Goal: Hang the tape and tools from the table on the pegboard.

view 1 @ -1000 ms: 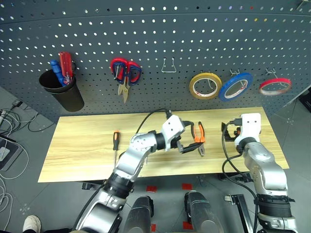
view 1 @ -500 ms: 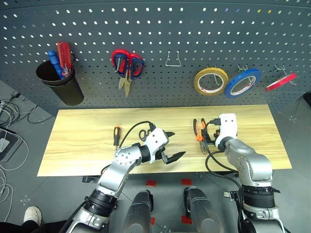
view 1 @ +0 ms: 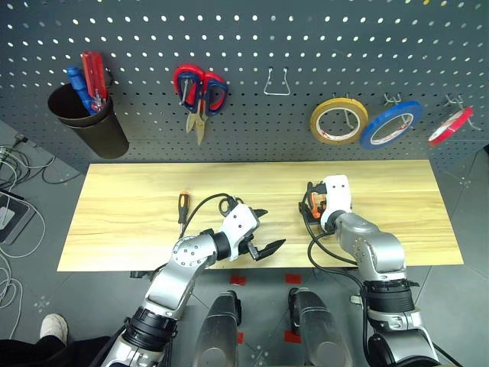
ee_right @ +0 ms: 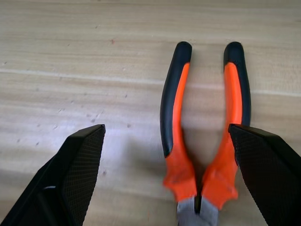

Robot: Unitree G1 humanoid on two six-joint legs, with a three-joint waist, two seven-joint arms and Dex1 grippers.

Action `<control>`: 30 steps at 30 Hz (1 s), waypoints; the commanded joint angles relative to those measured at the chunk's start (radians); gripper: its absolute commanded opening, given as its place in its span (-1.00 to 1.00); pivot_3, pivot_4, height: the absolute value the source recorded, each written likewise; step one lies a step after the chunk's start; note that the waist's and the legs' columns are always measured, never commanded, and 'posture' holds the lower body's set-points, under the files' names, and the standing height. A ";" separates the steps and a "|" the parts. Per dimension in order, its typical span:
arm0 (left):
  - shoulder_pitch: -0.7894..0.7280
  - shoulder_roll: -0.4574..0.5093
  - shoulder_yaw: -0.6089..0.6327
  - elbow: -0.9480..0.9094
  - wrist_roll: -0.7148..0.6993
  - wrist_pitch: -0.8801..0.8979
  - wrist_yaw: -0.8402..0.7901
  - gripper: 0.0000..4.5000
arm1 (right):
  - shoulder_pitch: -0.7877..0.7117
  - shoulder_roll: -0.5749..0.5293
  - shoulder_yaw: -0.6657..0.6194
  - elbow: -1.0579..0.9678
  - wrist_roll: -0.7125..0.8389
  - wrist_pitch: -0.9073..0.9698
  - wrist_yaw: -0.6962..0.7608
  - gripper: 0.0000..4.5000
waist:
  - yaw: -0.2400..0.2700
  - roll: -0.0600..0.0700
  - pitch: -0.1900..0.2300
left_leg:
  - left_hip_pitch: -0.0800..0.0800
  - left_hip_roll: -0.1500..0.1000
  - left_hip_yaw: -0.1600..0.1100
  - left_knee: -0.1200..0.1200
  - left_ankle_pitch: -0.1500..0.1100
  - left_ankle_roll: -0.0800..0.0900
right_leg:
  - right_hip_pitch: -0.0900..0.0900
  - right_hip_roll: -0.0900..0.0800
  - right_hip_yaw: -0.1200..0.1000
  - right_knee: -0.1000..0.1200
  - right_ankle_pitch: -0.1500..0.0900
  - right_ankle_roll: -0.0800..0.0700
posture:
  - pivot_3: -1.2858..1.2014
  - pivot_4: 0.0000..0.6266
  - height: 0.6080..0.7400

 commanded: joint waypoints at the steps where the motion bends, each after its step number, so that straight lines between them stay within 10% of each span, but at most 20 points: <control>1: 0.002 -0.007 0.005 -0.037 -0.019 0.006 0.006 1.00 | -0.012 -0.022 -0.011 0.027 -0.014 -0.040 0.012 0.99 | 0.001 0.000 0.004 | 0.000 0.000 0.000 0.000 0.000 0.000 | 0.000 0.000 0.000 0.000 0.000 0.000 | 0.10 0.47 1.00; 30: -0.039 0.002 0.024 0.002 -0.020 -0.011 -0.006 1.00 | 0.046 0.062 -0.056 -0.140 -0.031 0.150 -0.080 0.99 | 0.000 0.000 0.011 | -0.001 0.000 -0.001 -0.002 0.000 0.000 | -0.001 0.001 -0.001 -0.002 0.000 0.000 | 0.10 0.43 1.00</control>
